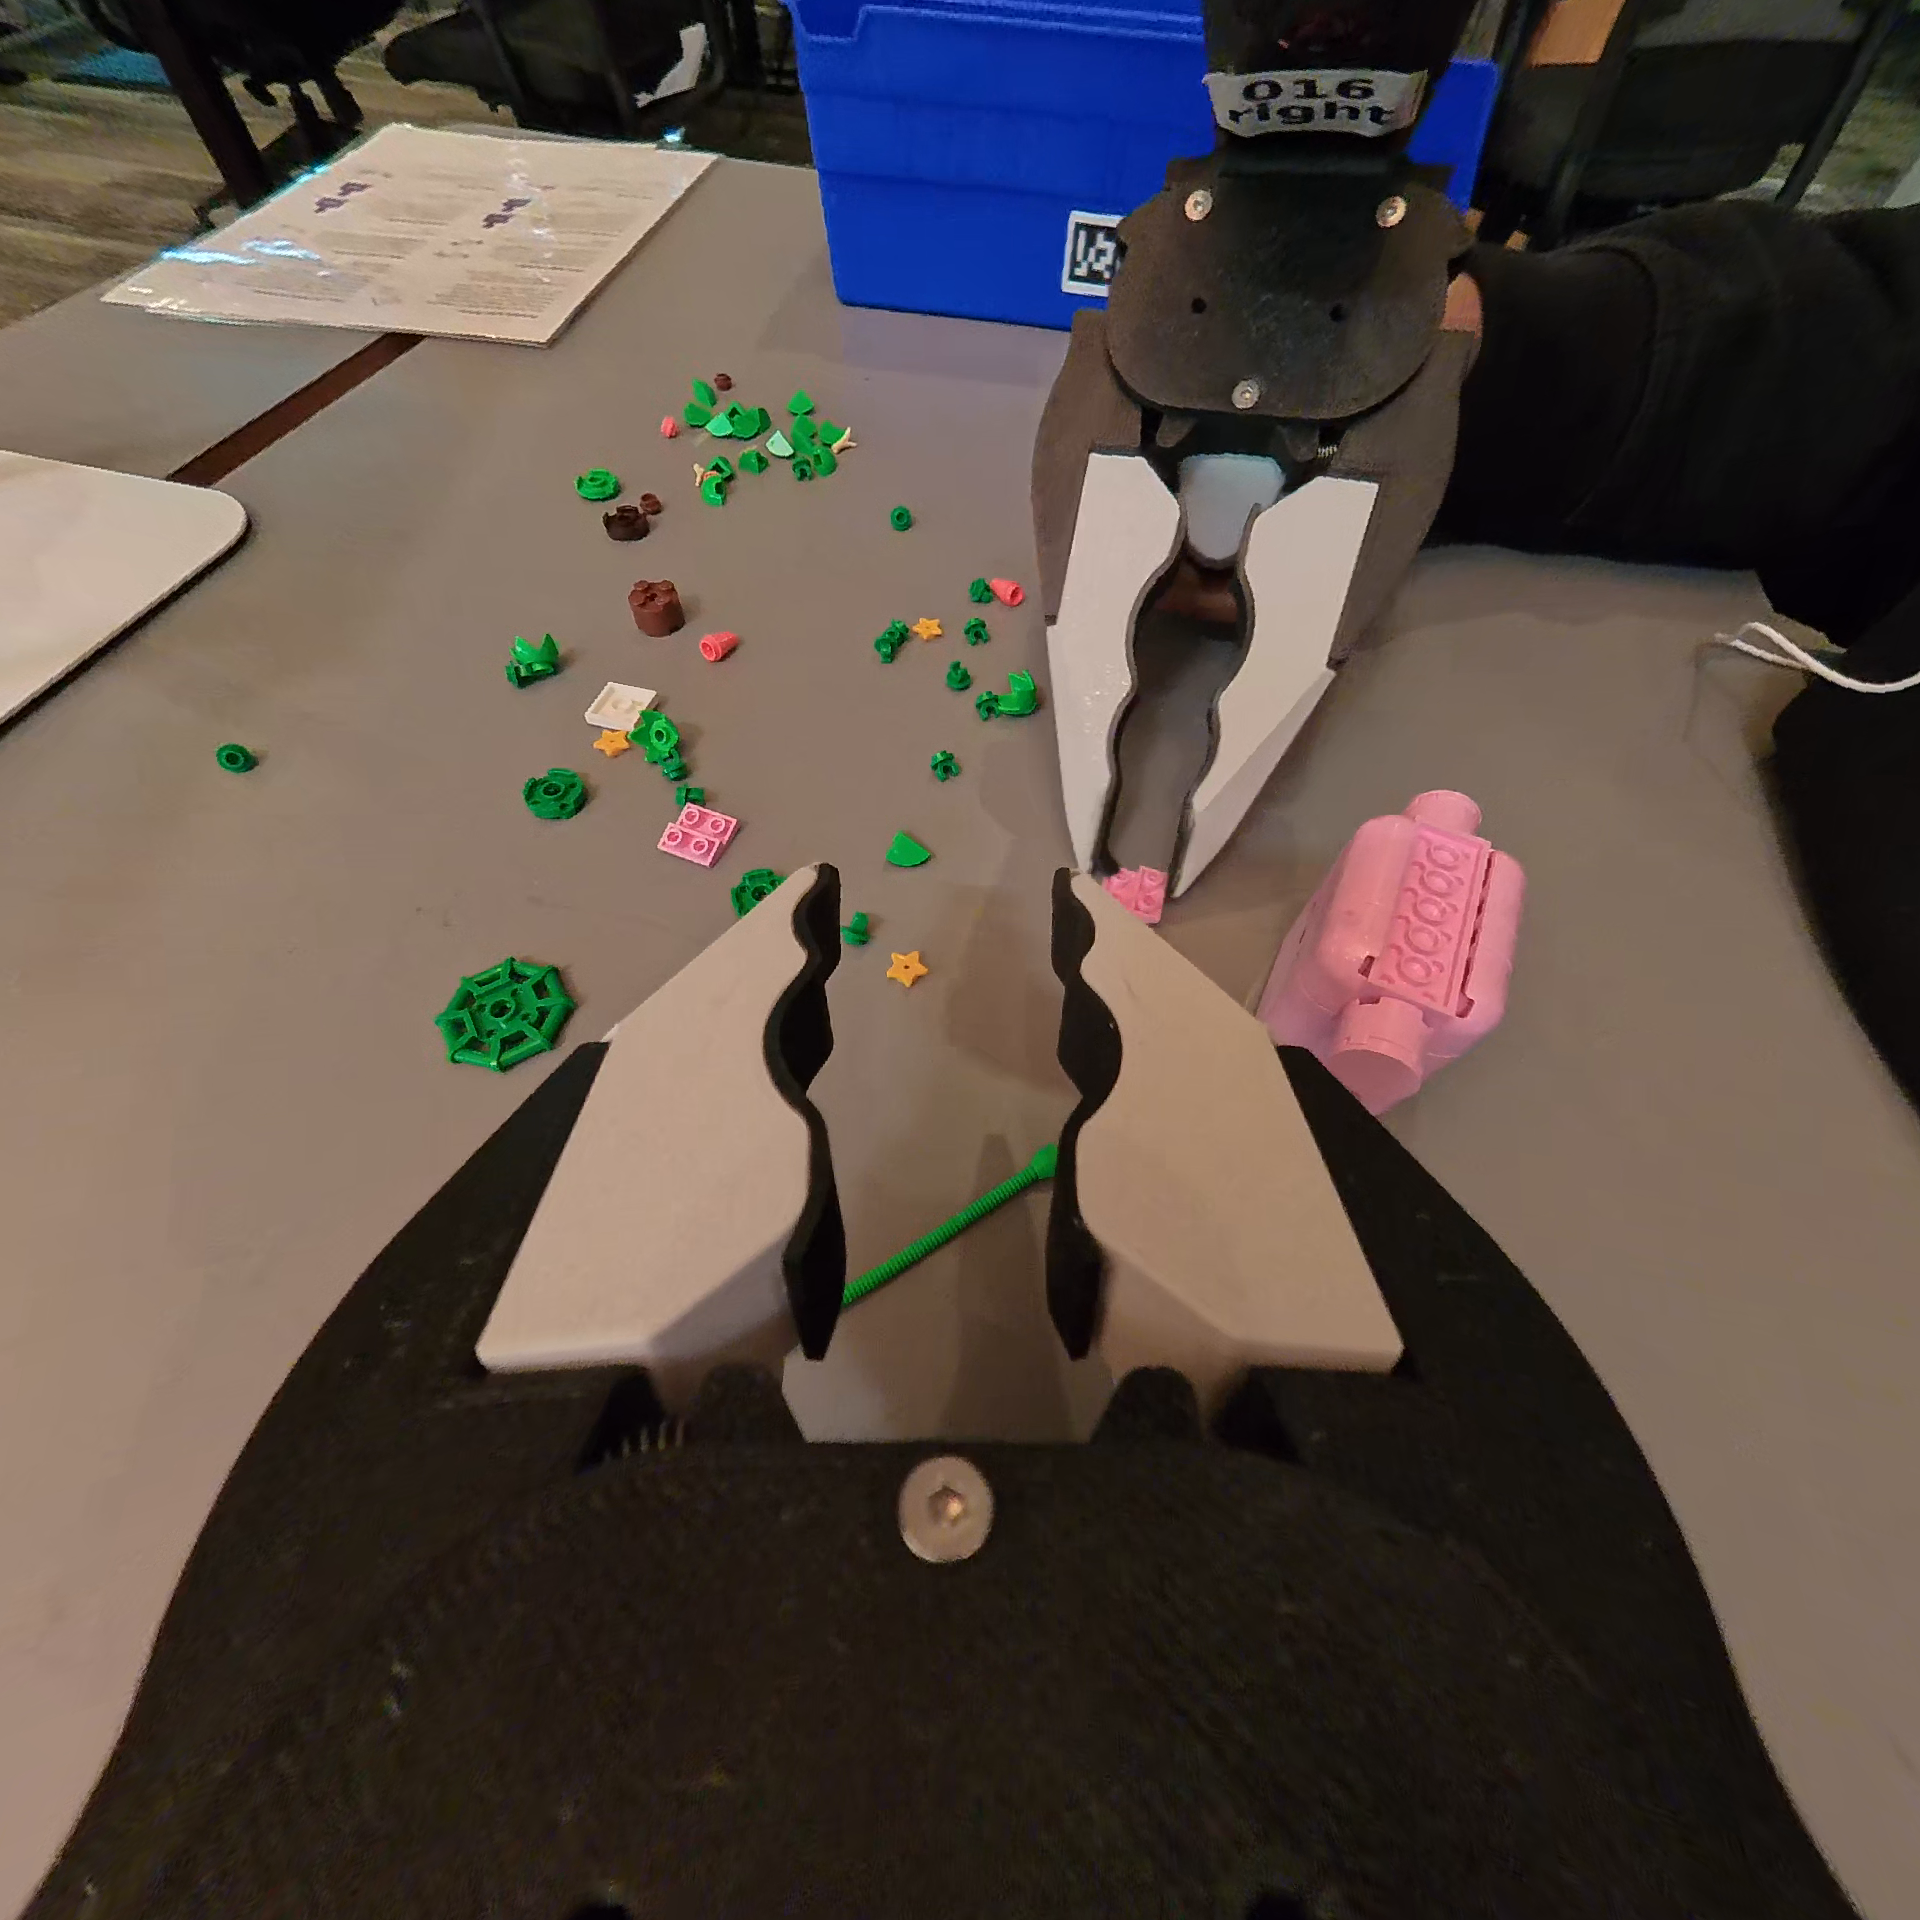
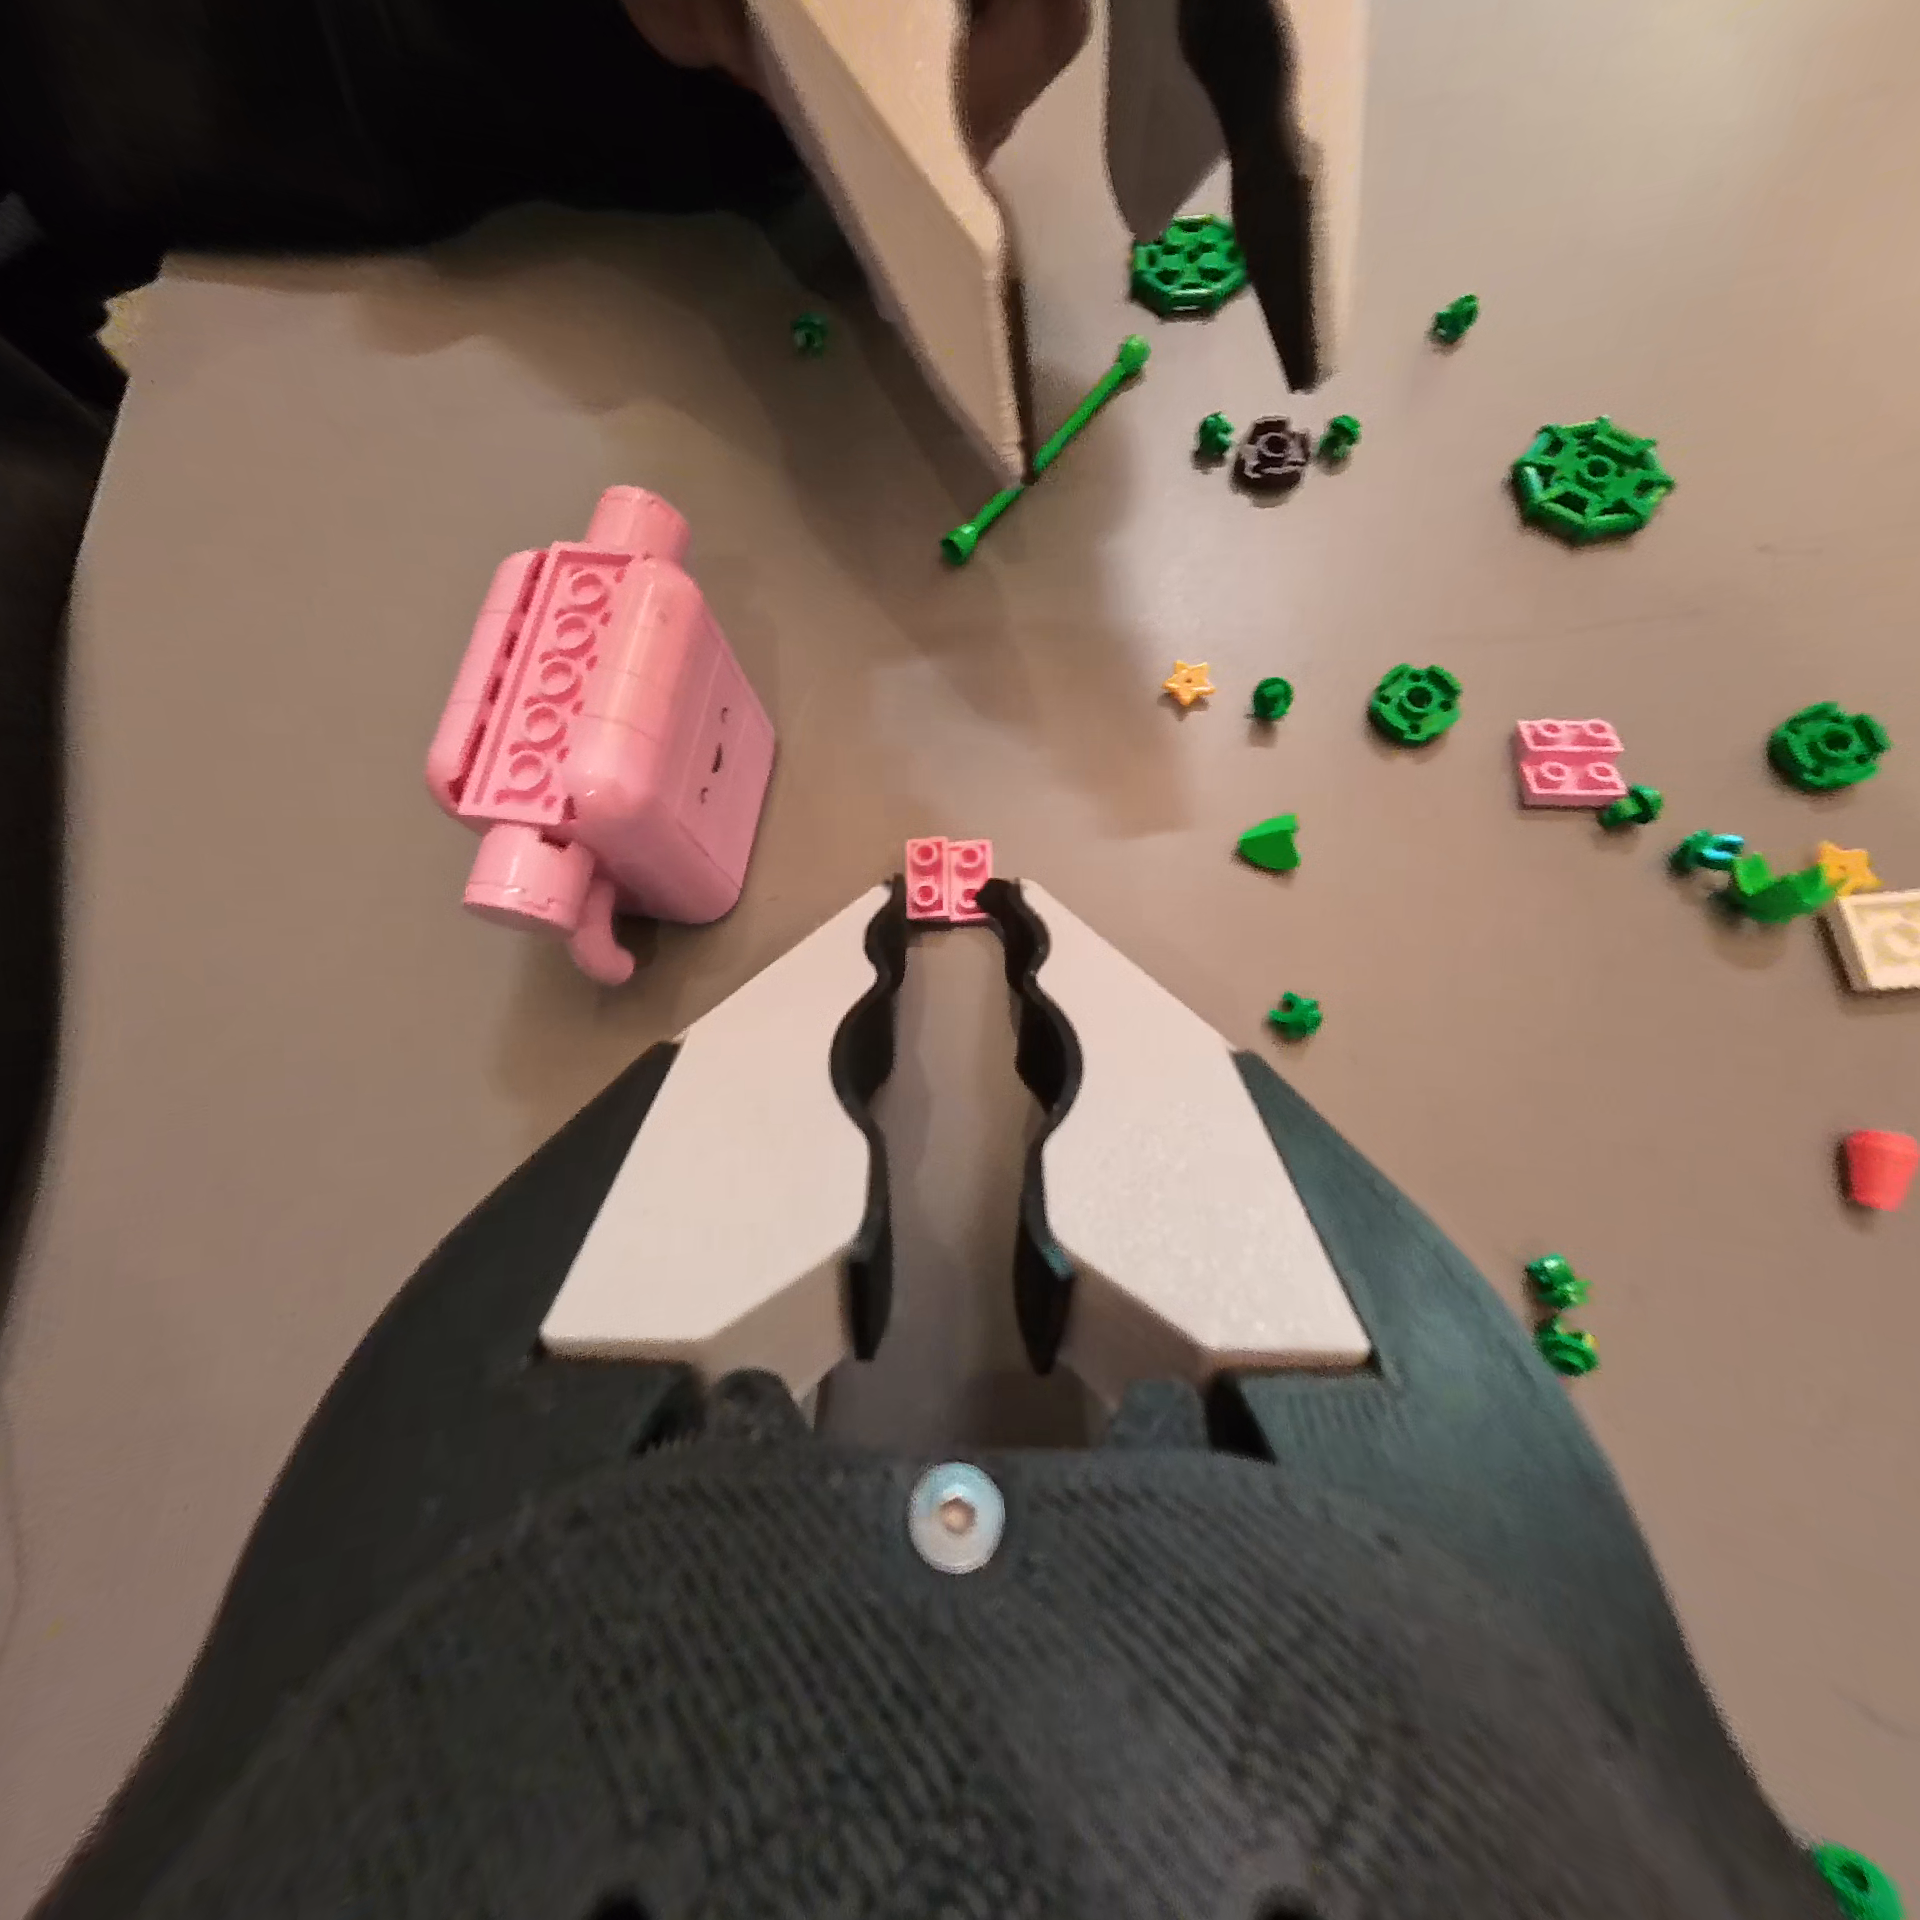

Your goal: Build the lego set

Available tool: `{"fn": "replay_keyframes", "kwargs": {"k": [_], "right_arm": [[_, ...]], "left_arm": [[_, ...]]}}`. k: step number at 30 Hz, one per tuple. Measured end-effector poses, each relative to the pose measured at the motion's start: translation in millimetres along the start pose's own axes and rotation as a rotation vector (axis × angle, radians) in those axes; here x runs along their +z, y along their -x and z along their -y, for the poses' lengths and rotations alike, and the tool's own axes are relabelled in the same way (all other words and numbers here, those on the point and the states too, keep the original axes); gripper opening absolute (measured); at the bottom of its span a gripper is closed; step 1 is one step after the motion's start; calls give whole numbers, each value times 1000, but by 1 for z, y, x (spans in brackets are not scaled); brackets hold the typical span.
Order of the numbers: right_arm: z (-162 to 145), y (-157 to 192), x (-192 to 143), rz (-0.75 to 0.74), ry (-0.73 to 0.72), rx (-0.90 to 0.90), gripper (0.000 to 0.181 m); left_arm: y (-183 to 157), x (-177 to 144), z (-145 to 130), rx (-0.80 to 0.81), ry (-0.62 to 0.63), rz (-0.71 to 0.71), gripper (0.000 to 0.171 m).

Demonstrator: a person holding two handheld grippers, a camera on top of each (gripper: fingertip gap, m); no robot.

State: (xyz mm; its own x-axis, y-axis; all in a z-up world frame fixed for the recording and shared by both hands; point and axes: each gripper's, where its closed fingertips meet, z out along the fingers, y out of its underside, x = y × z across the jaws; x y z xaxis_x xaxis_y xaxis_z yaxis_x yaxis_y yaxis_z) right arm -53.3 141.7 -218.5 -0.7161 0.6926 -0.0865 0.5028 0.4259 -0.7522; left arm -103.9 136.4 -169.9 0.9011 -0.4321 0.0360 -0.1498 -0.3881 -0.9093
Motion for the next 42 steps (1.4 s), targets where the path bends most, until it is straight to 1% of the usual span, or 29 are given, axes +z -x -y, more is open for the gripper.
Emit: {"fn": "replay_keyframes", "kwargs": {"k": [4, 6, 8, 12, 18, 22, 24, 28, 31, 35, 39, 40, 41, 42], "right_arm": [[5, -11, 2, -58, -3, 150, 19], [8, -9, 1, -55, -7, 173, 34], [11, -10, -2, -69, -20, 151, 38], [7, -14, -6, -75, -13, 133, 39], [2, -12, -3, -63, 14, 136, 39], [1, 0, -3, 3, 31, 146, 32], [4, 5, 0, 26, 21, 144, 33], [15, 12, 9, 52, -37, 152, 43], [24, 10, 2, 41, -80, 140, 42], [31, -10, -17, -64, -145, 82, 34], [28, -15, -15, -80, -144, 71, 25], [25, -22, -13, -123, -133, 73, 14], [23, -33, -12, -200, -121, 65, 0], [20, -42, -12, -271, -109, 56, 0]], "left_arm": [[0, 0, 0, 0, 1, -1, 38], [-1, 1, -1, 4, 6, -1, 38], [-2, 2, -2, 15, 18, 0, 38], [-7, 9, -11, 80, 87, 16, 38], [-14, 22, -30, 237, 228, 66, 36], [-14, 26, -37, 298, 278, 96, 37], [-13, 27, -38, 304, 287, 102, 37], [-8, 25, -33, 281, 258, 127, 37], [-5, 22, -28, 245, 228, 133, 37], [-4, 22, -28, 234, 222, 131, 37], [-7, 24, -32, 266, 251, 129, 36], [-8, 25, -33, 275, 257, 127, 35], [-9, 25, -34, 284, 263, 125, 35], [-9, 26, -35, 293, 268, 124, 35]]}}
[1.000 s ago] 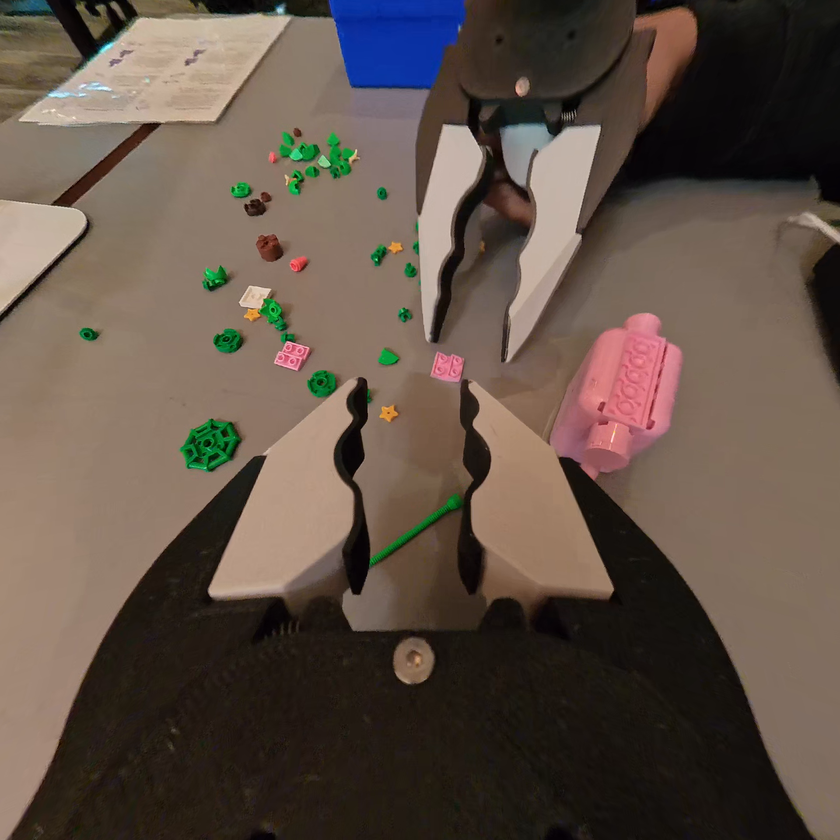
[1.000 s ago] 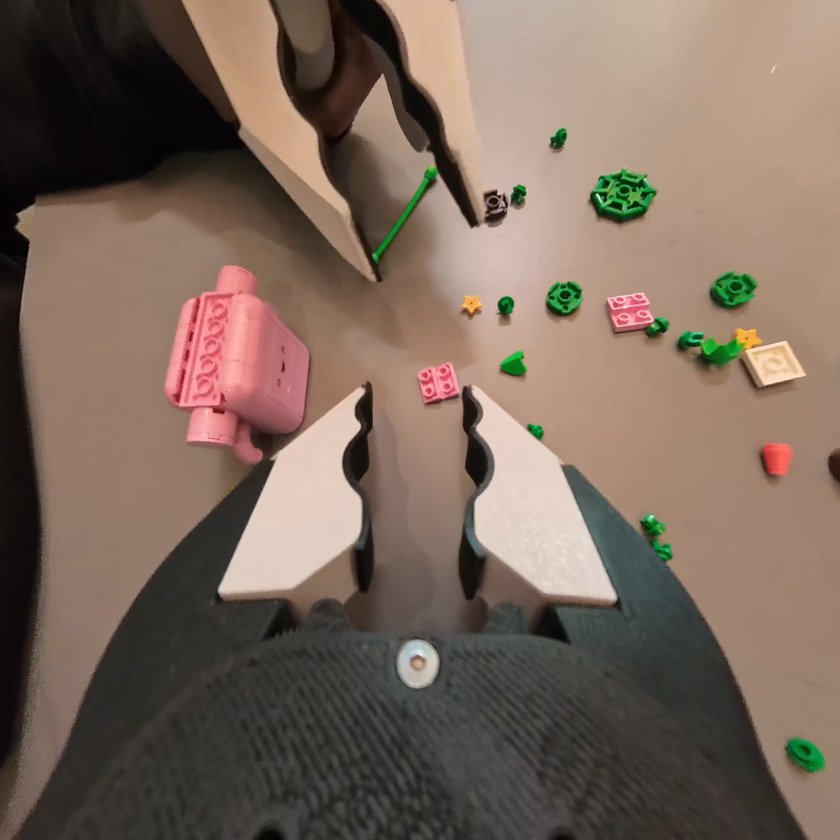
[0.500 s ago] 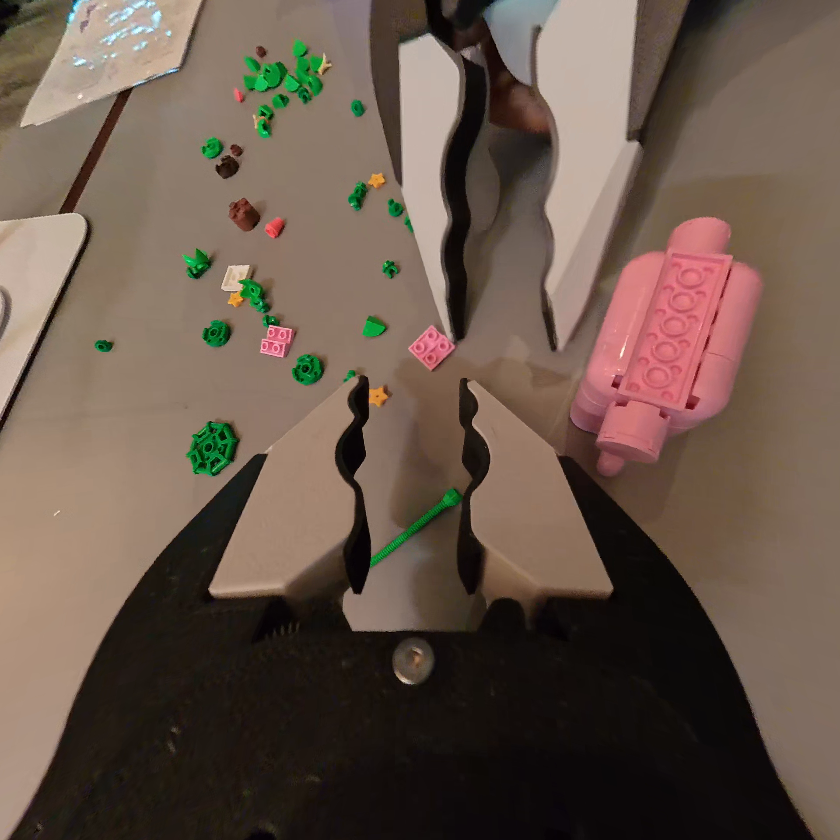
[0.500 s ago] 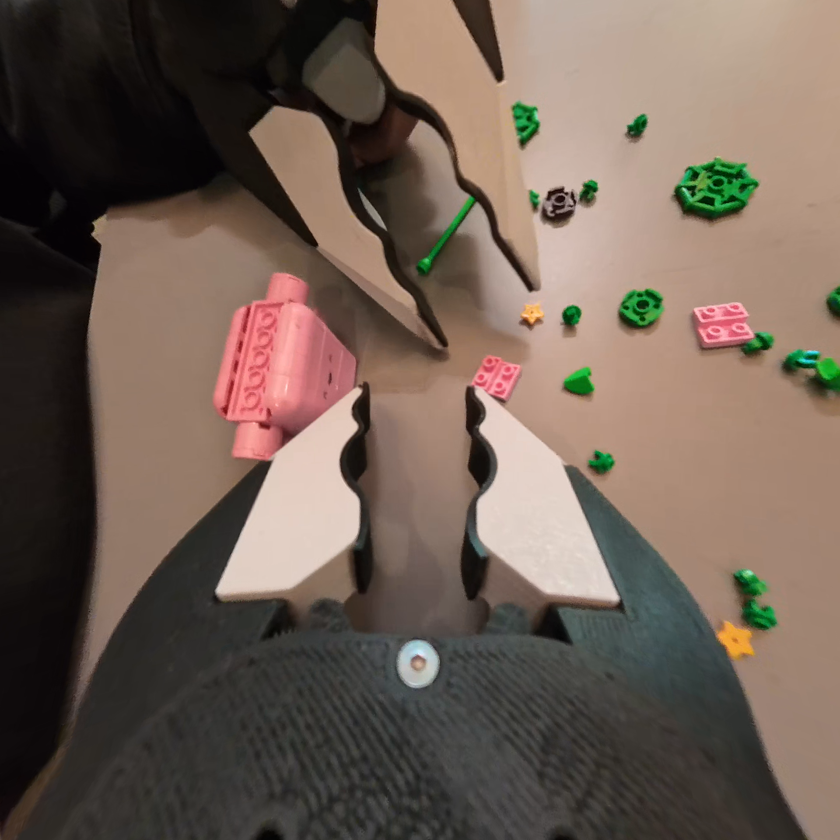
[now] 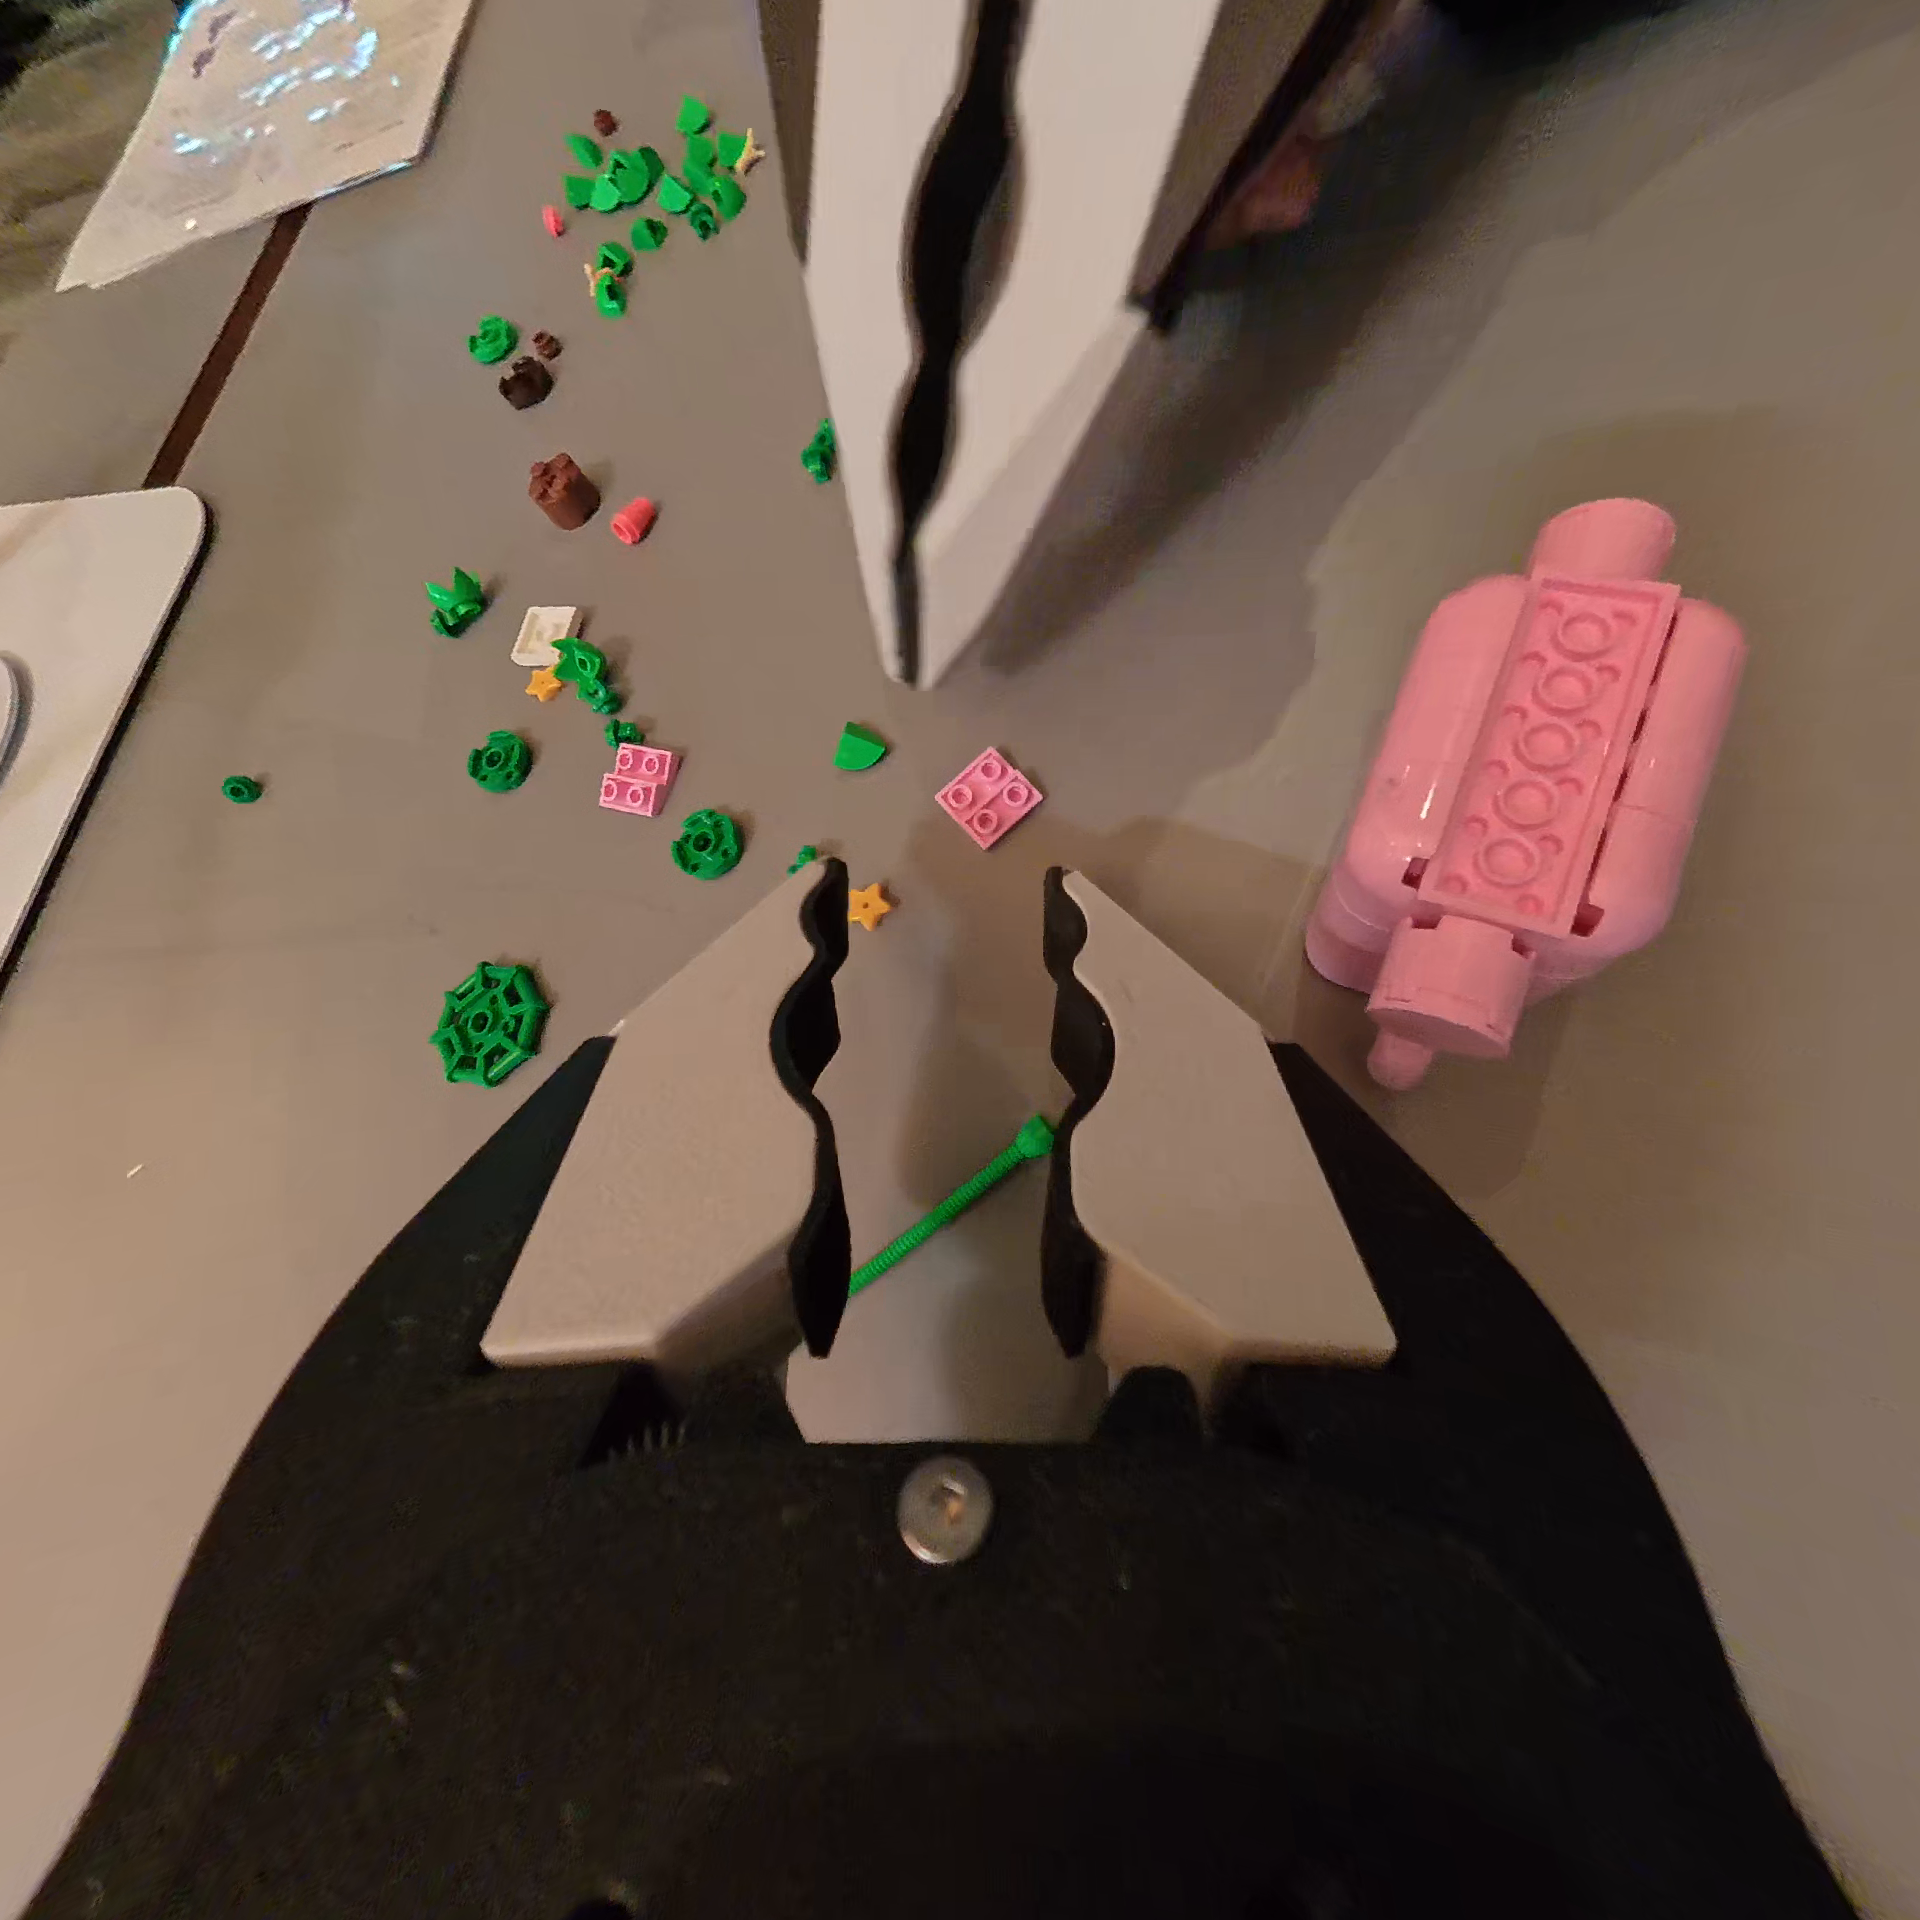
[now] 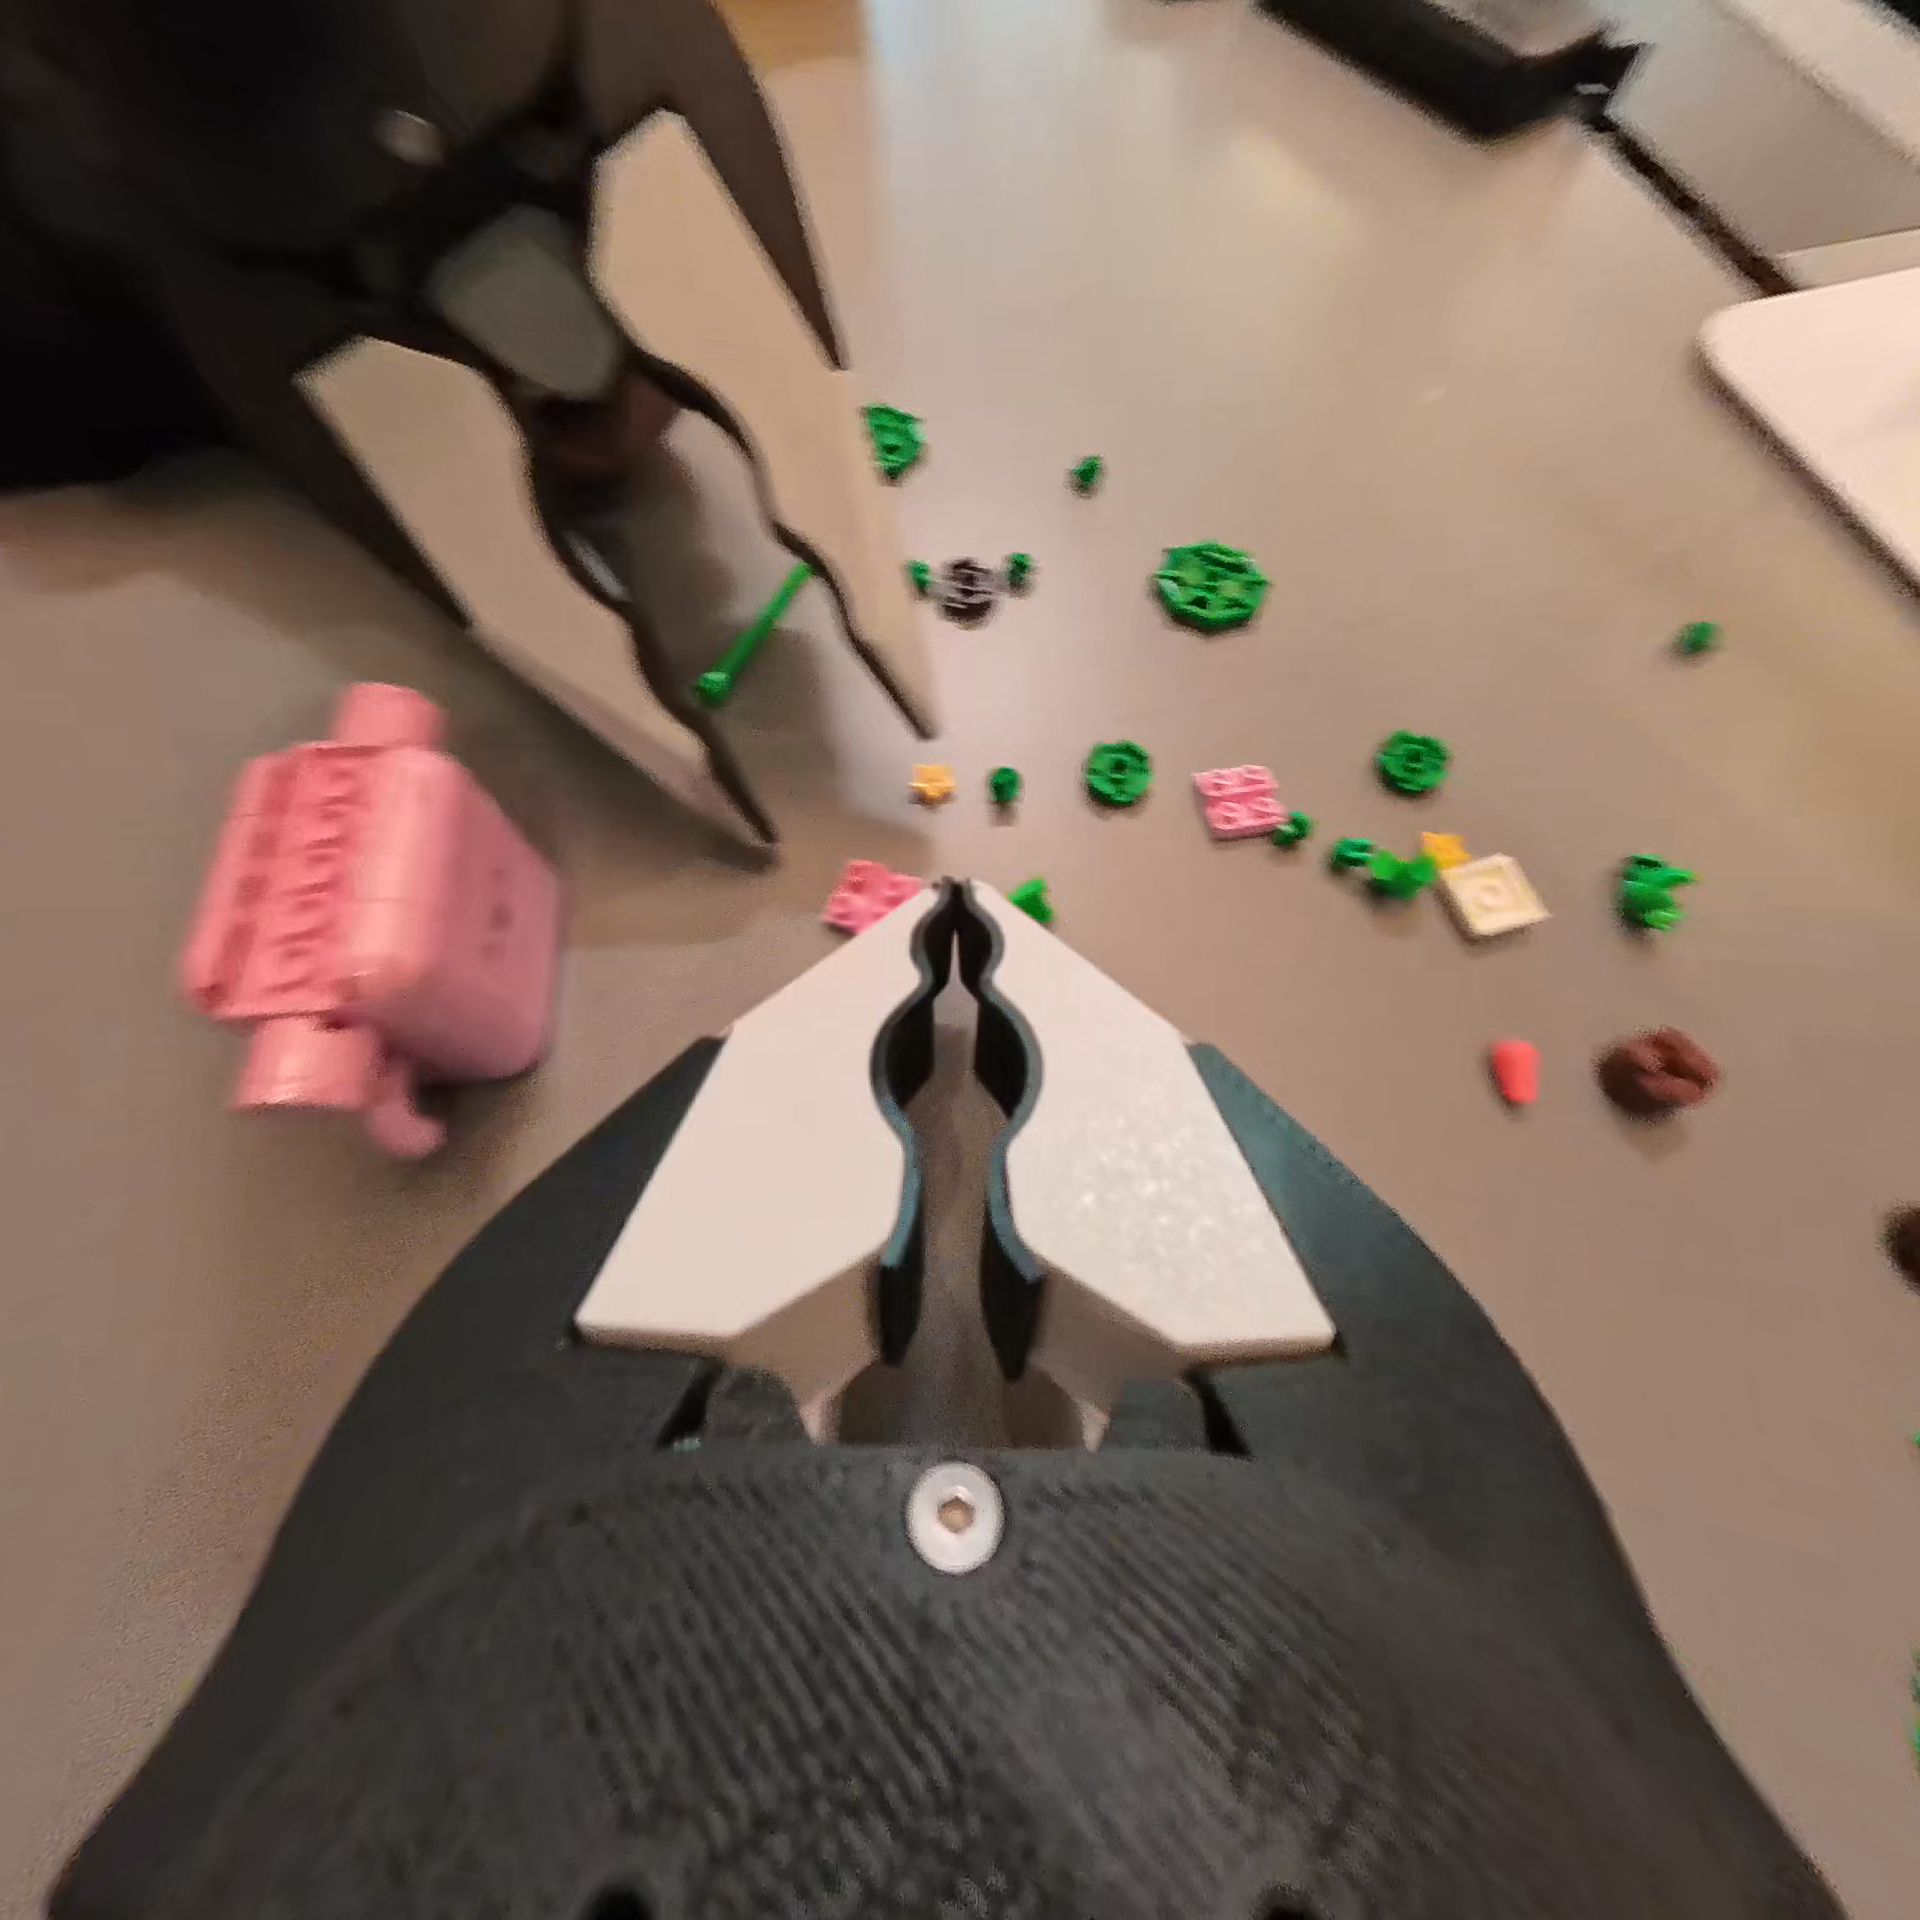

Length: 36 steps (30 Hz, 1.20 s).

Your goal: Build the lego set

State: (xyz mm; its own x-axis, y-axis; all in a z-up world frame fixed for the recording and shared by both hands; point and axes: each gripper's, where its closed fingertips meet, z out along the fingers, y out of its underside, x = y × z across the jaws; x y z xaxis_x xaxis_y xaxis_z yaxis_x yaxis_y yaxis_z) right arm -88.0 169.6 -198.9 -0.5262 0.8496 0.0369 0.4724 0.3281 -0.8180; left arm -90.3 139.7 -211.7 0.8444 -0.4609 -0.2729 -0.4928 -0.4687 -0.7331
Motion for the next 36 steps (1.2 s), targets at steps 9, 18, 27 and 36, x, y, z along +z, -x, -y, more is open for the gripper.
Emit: {"fn": "replay_keyframes", "kwargs": {"k": [9, 18, 27, 36], "right_arm": [[-8, 10, 8, 39, 51, -7, 0], [-17, 13, 10, 49, 111, 0, 0], [-18, 29, 9, 125, 133, 17, 0], [-2, 12, 8, 35, 41, 17, 0]], "left_arm": [[-1, 0, 2, 21, -13, 3, 32], [-3, 2, 1, 57, 0, 12, 31], [-4, 5, 0, 65, 16, 12, 29], [-4, 6, -1, 64, 30, 15, 29]]}}
